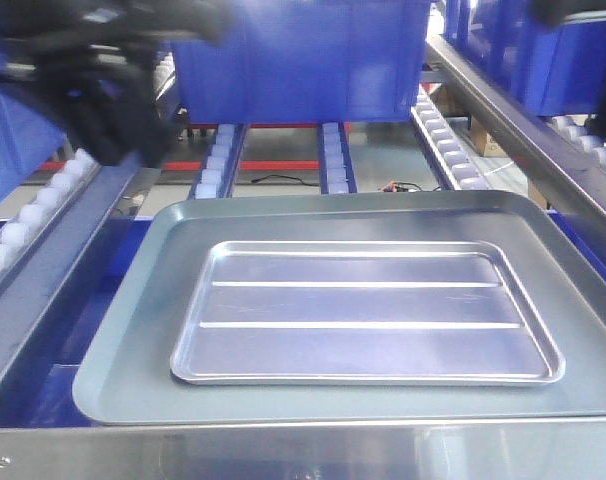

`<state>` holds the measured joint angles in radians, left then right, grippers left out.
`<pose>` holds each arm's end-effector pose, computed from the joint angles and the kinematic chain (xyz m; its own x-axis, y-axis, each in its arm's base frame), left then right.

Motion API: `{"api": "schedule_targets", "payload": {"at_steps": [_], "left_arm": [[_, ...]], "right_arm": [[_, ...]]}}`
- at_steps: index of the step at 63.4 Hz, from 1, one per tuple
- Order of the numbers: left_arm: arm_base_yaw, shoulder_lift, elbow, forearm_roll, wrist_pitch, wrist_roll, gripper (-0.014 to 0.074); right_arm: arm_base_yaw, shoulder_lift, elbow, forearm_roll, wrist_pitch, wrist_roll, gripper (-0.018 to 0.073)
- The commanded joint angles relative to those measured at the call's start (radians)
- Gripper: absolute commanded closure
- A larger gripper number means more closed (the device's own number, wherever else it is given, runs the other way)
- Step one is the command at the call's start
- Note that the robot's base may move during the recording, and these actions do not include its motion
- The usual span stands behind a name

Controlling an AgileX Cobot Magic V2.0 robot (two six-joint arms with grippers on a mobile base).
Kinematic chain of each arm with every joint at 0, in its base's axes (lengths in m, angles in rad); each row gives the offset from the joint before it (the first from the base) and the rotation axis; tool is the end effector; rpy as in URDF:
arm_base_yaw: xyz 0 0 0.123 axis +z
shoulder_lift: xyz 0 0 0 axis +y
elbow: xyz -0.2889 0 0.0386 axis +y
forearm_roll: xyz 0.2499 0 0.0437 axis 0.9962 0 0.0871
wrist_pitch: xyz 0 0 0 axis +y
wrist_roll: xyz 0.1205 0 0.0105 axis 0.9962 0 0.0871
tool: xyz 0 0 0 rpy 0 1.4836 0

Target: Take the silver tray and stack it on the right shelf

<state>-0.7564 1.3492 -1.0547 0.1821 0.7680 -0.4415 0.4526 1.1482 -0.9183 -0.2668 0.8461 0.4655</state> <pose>0.2243 -0.1908 0.2838 -0.7619 0.3031 -0.5723 0.4164 0.9061 -0.0745 0.2235 0.0821 0.2900 -0.8048 -0.0836 -0.5876 -0.1055 0.9944 0.0031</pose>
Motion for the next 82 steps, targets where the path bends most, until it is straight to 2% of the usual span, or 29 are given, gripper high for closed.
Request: {"api": "schedule_targets", "payload": {"at_steps": [1,19,29,44,82], "left_arm": [[-0.009,-0.141,0.078,0.011,-0.135,-0.003,0.0684],[-0.009,-0.430,0.418,0.048,-0.407,0.032,0.0689],[-0.009,-0.577,0.558,0.048,-0.516,0.034,0.0689],[-0.009,-0.681,0.622,0.048,-0.525,0.034,0.0689],[-0.009,-0.679,0.622,0.031,-0.522,0.034,0.0689]], "right_arm": [[-0.001,-0.117,0.064,-0.032,-0.082,-0.028,0.0503],[0.000,-0.489,0.384,-0.032,-0.252,-0.055,0.0503],[0.000,-0.720,0.488,-0.033,-0.297,-0.057,0.0503],[0.000,-0.913,0.498,-0.041,-0.346,-0.057,0.0503],[0.000,-0.914,0.498,-0.041,-0.339,-0.057,0.0503]]}}
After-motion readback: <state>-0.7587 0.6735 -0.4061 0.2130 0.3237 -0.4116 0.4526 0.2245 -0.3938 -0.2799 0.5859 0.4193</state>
